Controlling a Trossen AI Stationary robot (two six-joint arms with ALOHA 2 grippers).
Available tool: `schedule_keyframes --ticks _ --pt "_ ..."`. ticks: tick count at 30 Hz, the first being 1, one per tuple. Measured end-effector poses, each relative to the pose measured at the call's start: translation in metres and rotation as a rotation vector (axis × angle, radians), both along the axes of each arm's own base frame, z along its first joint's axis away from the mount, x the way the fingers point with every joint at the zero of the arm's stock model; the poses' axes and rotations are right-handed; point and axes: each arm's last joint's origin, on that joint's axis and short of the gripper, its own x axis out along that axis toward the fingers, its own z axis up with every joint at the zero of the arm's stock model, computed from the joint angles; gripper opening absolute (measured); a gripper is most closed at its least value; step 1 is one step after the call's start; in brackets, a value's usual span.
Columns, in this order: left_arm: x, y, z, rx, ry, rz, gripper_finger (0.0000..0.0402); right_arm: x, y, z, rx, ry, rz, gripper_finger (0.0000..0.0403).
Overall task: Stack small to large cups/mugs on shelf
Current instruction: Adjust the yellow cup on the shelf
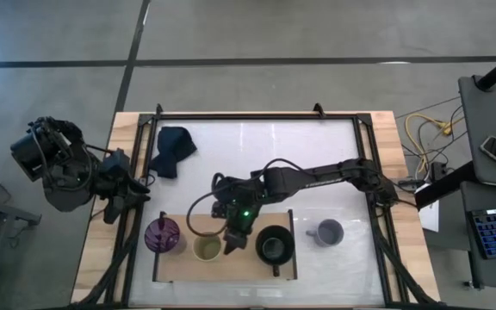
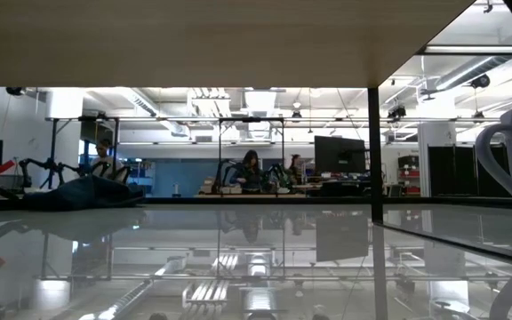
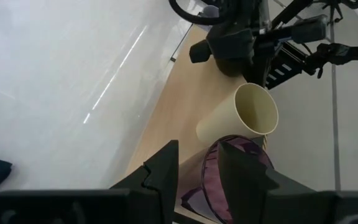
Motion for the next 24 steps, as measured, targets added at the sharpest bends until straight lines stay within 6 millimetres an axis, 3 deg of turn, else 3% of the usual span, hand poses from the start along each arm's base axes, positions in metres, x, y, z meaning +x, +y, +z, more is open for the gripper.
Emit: schedule_keyframes --ticks 9,24 --pt "-0.004 0.005 0.001 -0.013 -0.010 0.001 0.0096 0.005 0.001 -0.009 0.015 -0.007 -0.019 0.0009" --pt "-0.004 0.004 -0.001 -0.010 0.000 -0.004 0.0096 0.011 -0.011 -0.007 -0.021 -0.049 -0.136 0.0009"
